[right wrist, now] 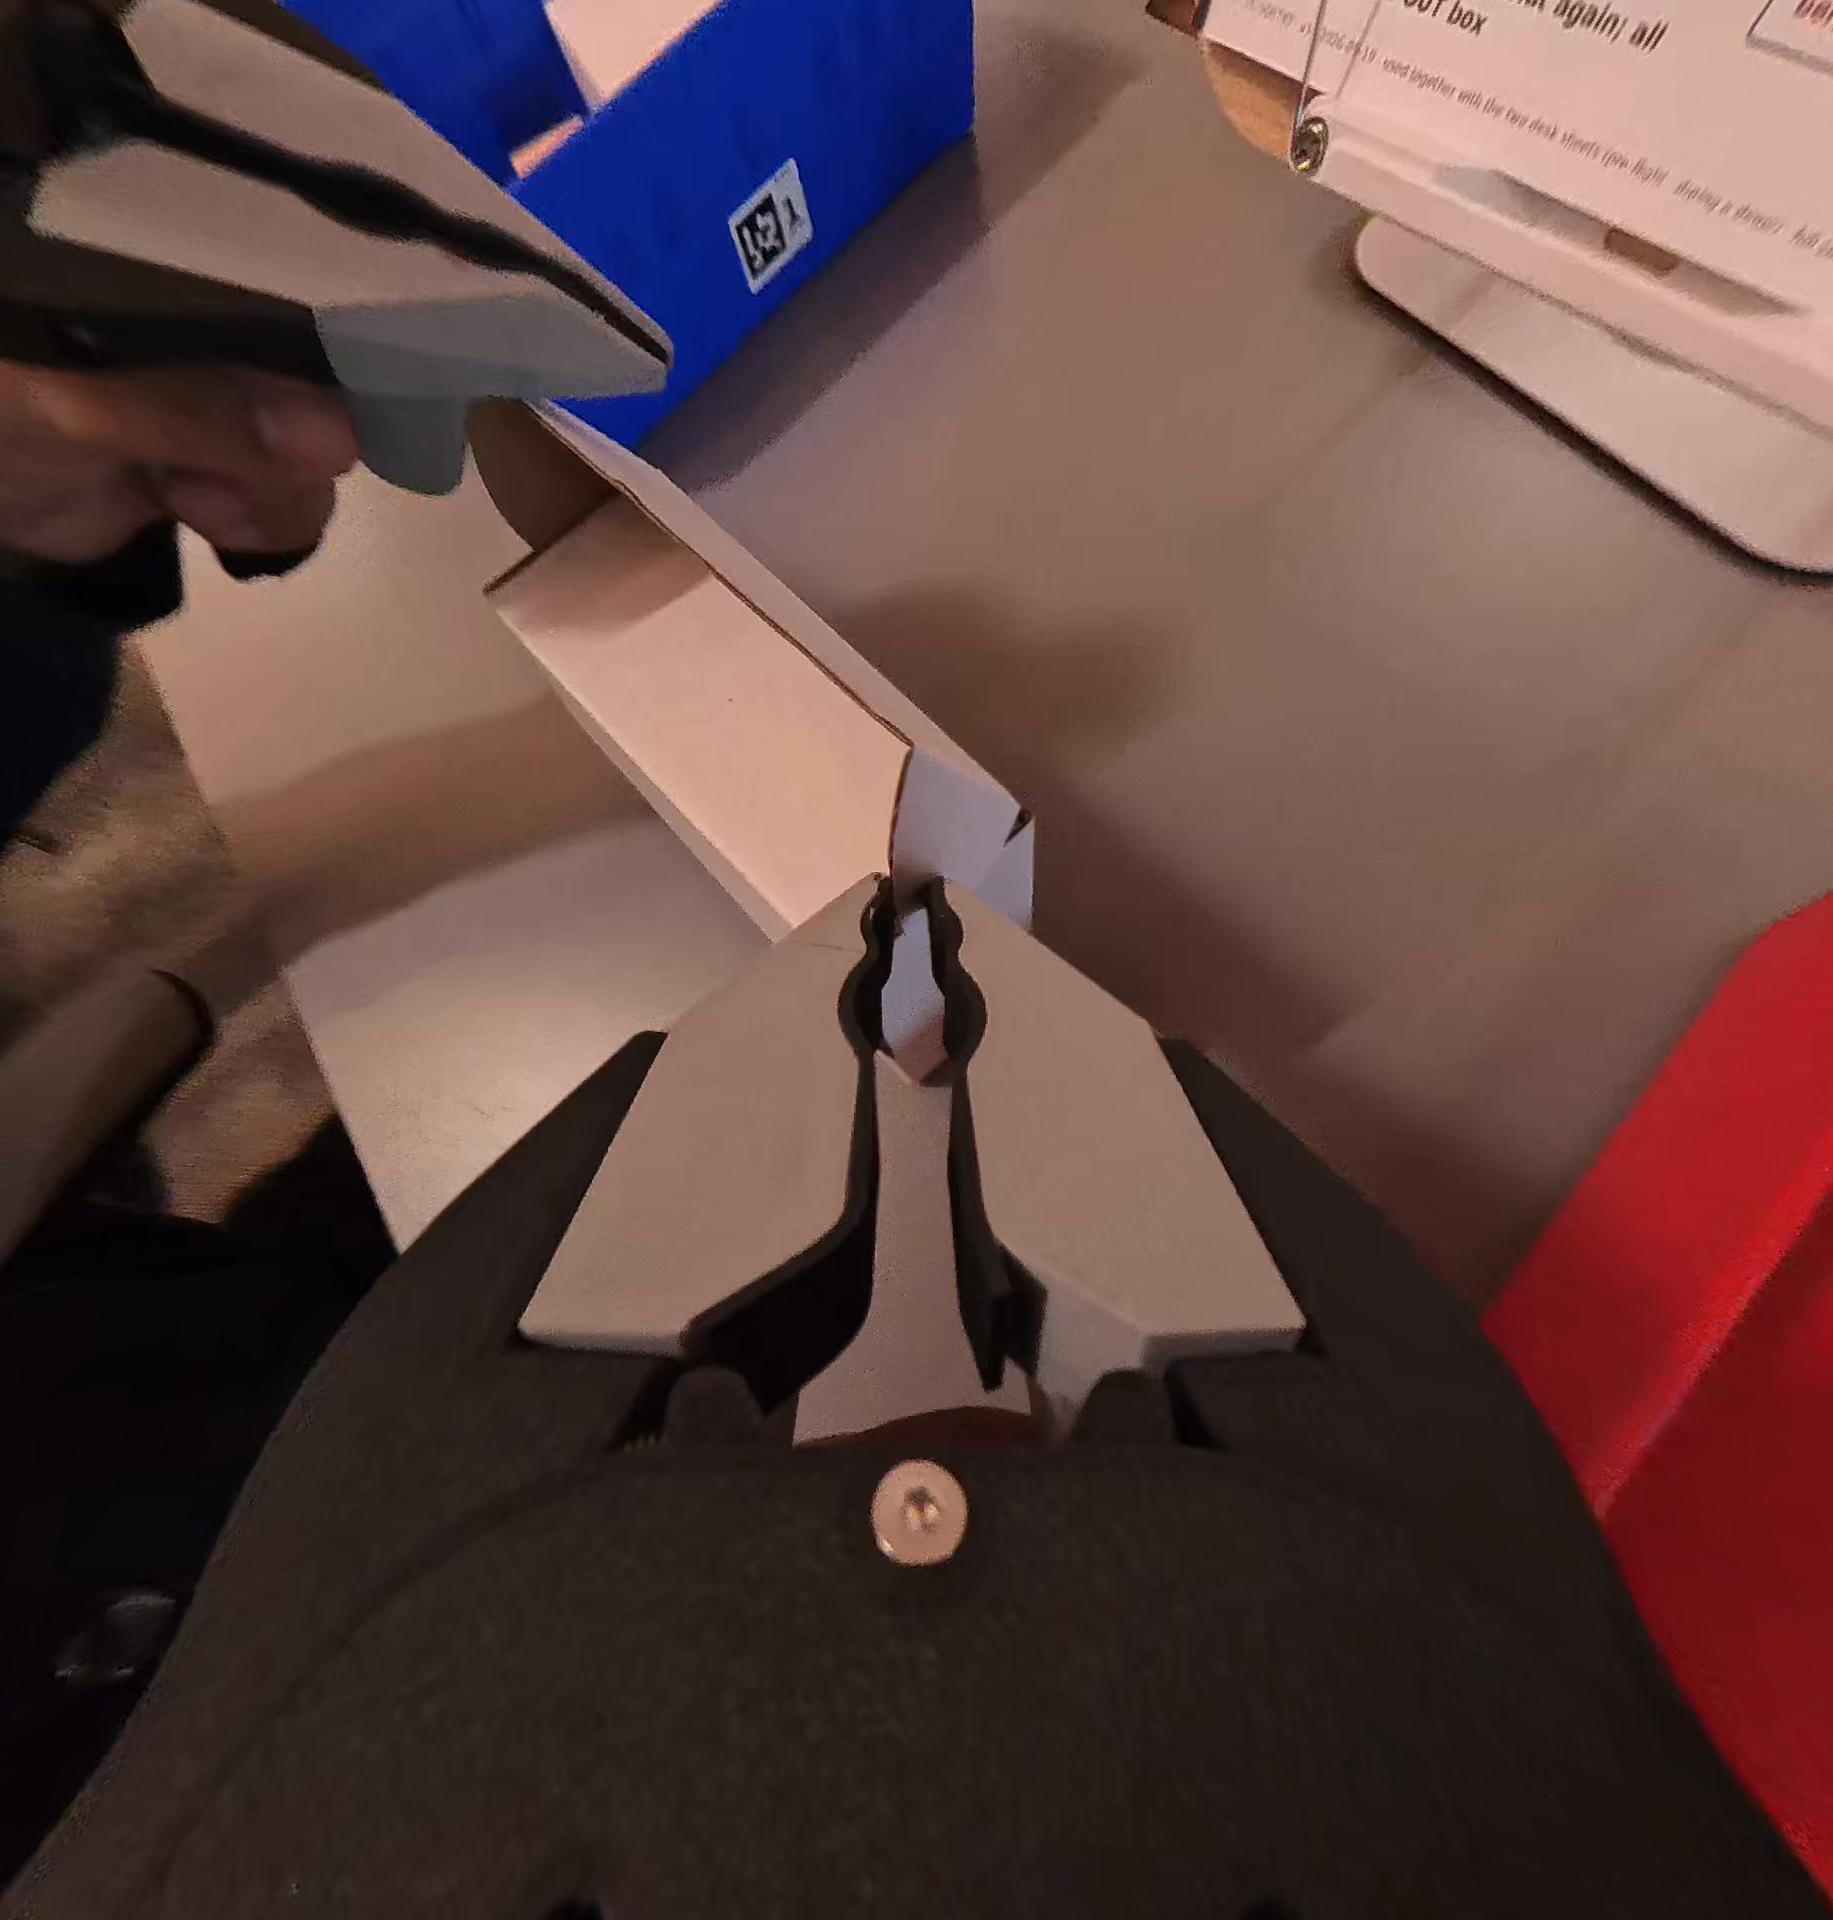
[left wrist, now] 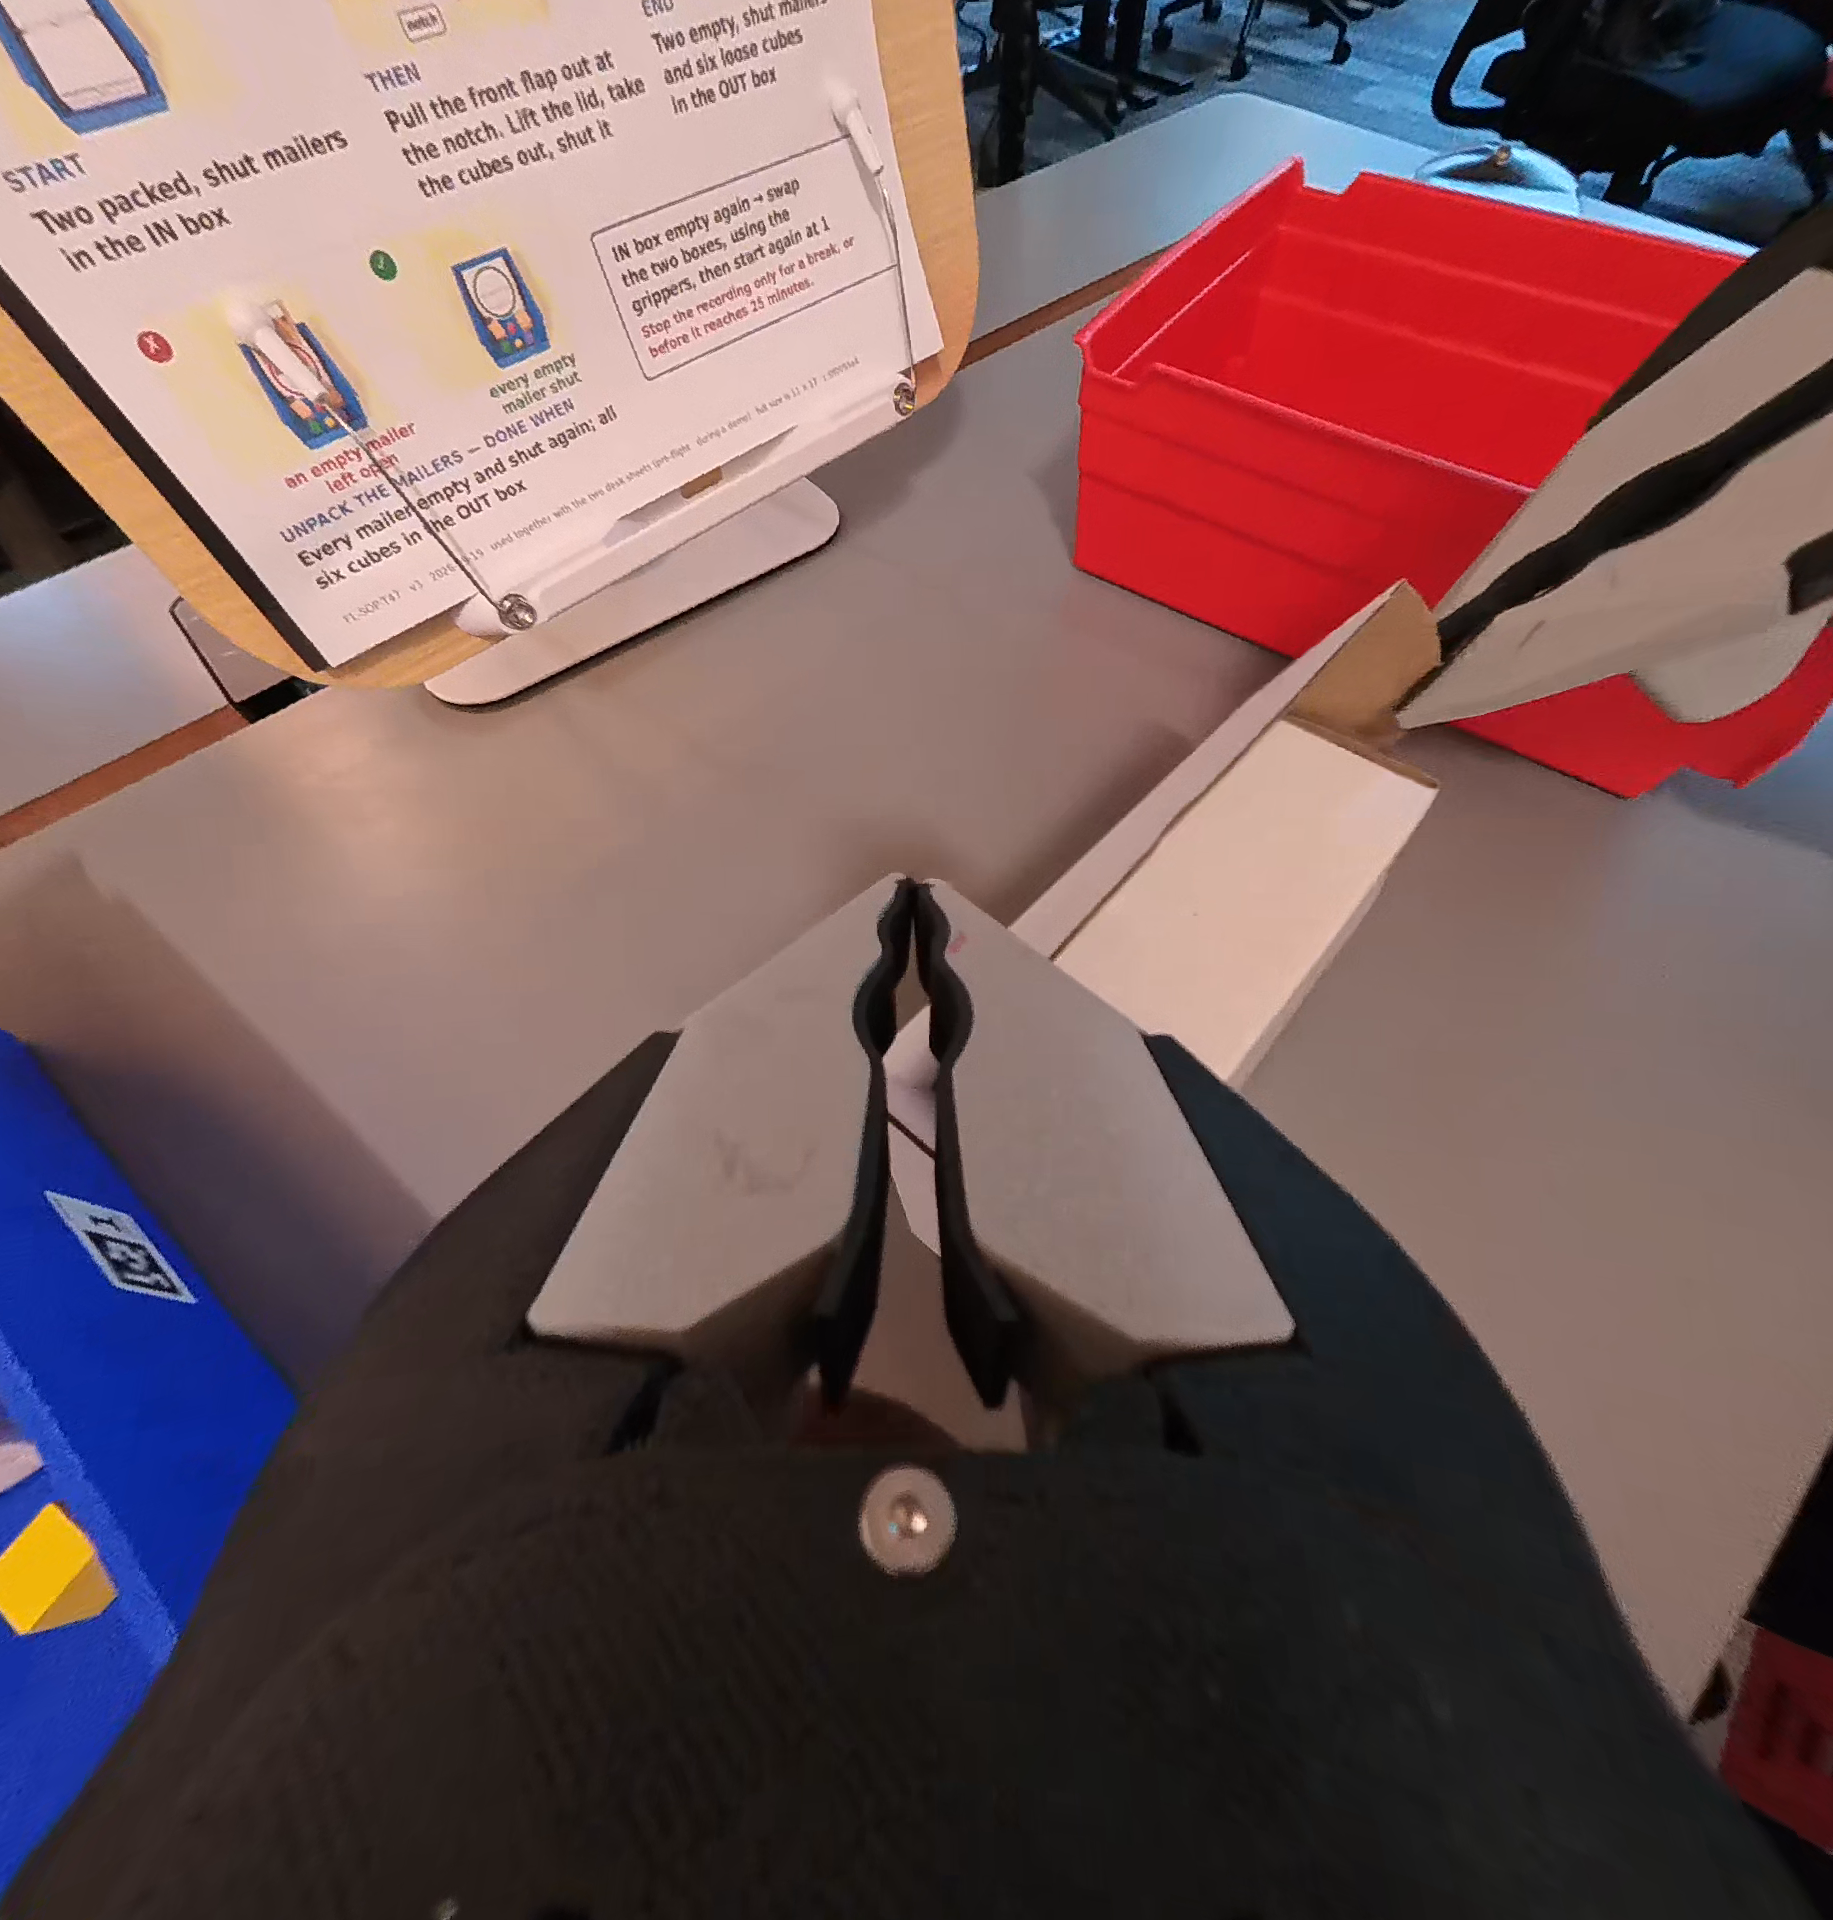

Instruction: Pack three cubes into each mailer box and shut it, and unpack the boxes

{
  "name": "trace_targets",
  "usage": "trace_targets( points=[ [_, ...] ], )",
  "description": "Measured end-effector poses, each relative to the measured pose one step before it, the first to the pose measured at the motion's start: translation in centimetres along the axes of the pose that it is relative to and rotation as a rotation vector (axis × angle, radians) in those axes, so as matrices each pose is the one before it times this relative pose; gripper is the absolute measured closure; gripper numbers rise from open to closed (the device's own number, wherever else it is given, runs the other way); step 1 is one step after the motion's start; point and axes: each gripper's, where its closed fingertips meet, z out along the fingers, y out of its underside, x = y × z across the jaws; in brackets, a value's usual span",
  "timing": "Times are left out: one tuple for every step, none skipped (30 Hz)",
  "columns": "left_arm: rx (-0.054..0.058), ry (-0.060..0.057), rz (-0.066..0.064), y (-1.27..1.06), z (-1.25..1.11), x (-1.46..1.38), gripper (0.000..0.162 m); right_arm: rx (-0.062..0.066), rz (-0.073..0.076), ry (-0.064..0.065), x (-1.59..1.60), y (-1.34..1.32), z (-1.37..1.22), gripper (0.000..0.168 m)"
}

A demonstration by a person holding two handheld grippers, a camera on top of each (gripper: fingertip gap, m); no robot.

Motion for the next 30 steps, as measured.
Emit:
trace_targets(
  points=[
    [0.001, -0.0028, -0.0001, -0.036, 0.012, -0.157, 0.162, 0.0082, 0.0336, -0.0275, -0.003, -0.067, 0.058, 0.165],
    [0.0034, 0.009, -0.0037, -0.094, 0.051, 0.026, 0.162, 0.0068, 0.0262, -0.0227, 0.013, -0.063, 0.037, 0.165],
    [0.0018, 0.0092, -0.006, -0.069, 0.098, 0.041, 0.162, 0.0068, 0.017, -0.013, 0.079, -0.092, 0.01, 0.164],
    [0.0044, 0.0017, -0.0064, -0.092, 0.132, -0.051, 0.162, 0.005, 0.0101, -0.0079, 0.081, -0.087, 0.0, 0.164],
    [0.0055, 0.001, -0.0046, -0.102, 0.151, -0.042, 0.162, 0.0017, 0.0071, -0.0068, 0.024, -0.048, 0.01, 0.164],
    [-0.002, 0.0018, -0.0065, -0.024, 0.129, -0.012, 0.162, 0.0002, 0.0034, -0.0032, 0.024, -0.034, 0.029, 0.164],
    [-0.0032, 0.0016, -0.0043, -0.028, 0.117, 0.0, 0.162, 0.0002, 0.0012, 0.0003, 0.05, -0.033, 0.013, 0.164],
    [-0.0013, 0.0001, 0.0014, -0.042, 0.107, -0.002, 0.162, -0.0002, 0.0007, 0.002, 0.059, -0.04, 0.018, 0.164],
    [-0.0005, -0.0027, 0.0007, -0.046, 0.075, -0.072, 0.162, 0.0, -0.0004, 0.0034, 0.082, -0.03, 0.005, 0.164],
    [0.0005, -0.0039, 0.0018, -0.073, 0.043, -0.109, 0.162, 0.0014, -0.0002, 0.0024, 0.089, -0.039, -0.01, 0.164],
    [0.0065, -0.0088, 0.0063, -0.194, -0.063, -0.182, 0.162, 0.0013, 0.001, 0.0008, 0.084, -0.013, -0.037, 0.164],
    [0.0117, -0.0206, 0.0023, -0.313, -0.225, -0.381, 0.162, 0.0008, 0.0014, -0.0004, 0.066, 0.008, -0.042, 0.164],
    [0.0187, -0.0226, -0.0041, -0.46, -0.371, -0.477, 0.162, -0.0002, 0.0001, -0.0008, 0.032, 0.025, -0.035, 0.164],
    [0.0187, -0.004, -0.0081, -0.439, -0.471, -0.249, 0.162, -0.0014, -0.0011, -0.0019, -0.026, 0.049, -0.009, 0.164],
    [0.0086, 0.0071, -0.0124, -0.279, -0.485, -0.077, 0.162, -0.0028, -0.0019, -0.0019, -0.058, 0.059, -0.004, 0.164],
    [-0.0087, 0.0051, -0.0136, 0.003, -0.443, -0.077, 0.162, -0.0018, -0.0032, 0.0033, -0.007, 0.03, -0.014, 0.165],
    [-0.0333, 0.0087, -0.007, 0.455, -0.406, 0.024, 0.156, -0.0011, -0.0038, 0.0058, 0.022, 0.004, -0.035, 0.165],
    [-0.0471, 0.0084, 0.0016, 0.751, -0.394, 0.077, 0.147, -0.0023, -0.0039, 0.0041, -0.006, 0.023, -0.028, 0.165],
    [-0.0361, -0.0166, -0.0002, 0.746, -0.438, -0.186, 0.138, -0.0022, -0.0047, 0.0039, -0.024, 0.028, -0.027, 0.165],
    [-0.0184, -0.0142, 0.0032, 0.699, -0.493, -0.005, 0.13, -0.0005, -0.006, 0.0058, -0.008, 0.027, -0.018, 0.165],
    [-0.0046, 0.0073, 0.0051, 0.71, -0.526, 0.478, 0.128, -0.0011, -0.0059, 0.0021, -0.058, 0.042, -0.017, 0.165],
    [0.0126, 0.0125, -0.0004, 0.564, -0.551, 0.626, 0.127, -0.0031, -0.0036, -0.0028, -0.139, 0.08, 0.005, 0.165],
    [0.0278, 0.0143, -0.0097, 0.344, -0.635, 0.628, 0.129, -0.0007, -0.0025, 0.0, -0.071, 0.029, 0.01, 0.165],
    [0.018, 0.0057, -0.0051, 0.426, -0.549, 0.484, 0.133, -0.0001, -0.0027, 0.0039, 0.012, 0.004, 0.005, 0.166],
    [0.0129, -0.0101, -0.0044, 0.391, -0.425, 0.177, 0.132, -0.0019, -0.0013, 0.0025, 0.013, 0.007, -0.009, 0.166],
    [0.0165, -0.0135, -0.0088, 0.219, -0.351, 0.063, 0.129, -0.0024, -0.0005, 0.0015, -0.005, 0.008, -0.005, 0.166],
    [0.0165, 0.0026, -0.0099, 0.12, -0.287, 0.308, 0.13, -0.0023, -0.0017, 0.0023, -0.015, 0.013, -0.002, 0.166],
    [0.014, 0.011, -0.0086, 0.075, -0.176, 0.464, 0.131, -0.0031, -0.0024, 0.0029, -0.021, 0.025, -0.001, 0.166],
    [0.0059, 0.0083, -0.0033, 0.106, -0.055, 0.437, 0.131, -0.0034, -0.0029, 0.0041, -0.005, 0.015, -0.016, 0.166],
    [-0.0015, -0.0001, 0.0048, 0.144, 0.092, 0.297, 0.132, -0.0033, -0.0035, 0.0061, 0.024, 0.005, -0.022, 0.166]
  ],
)
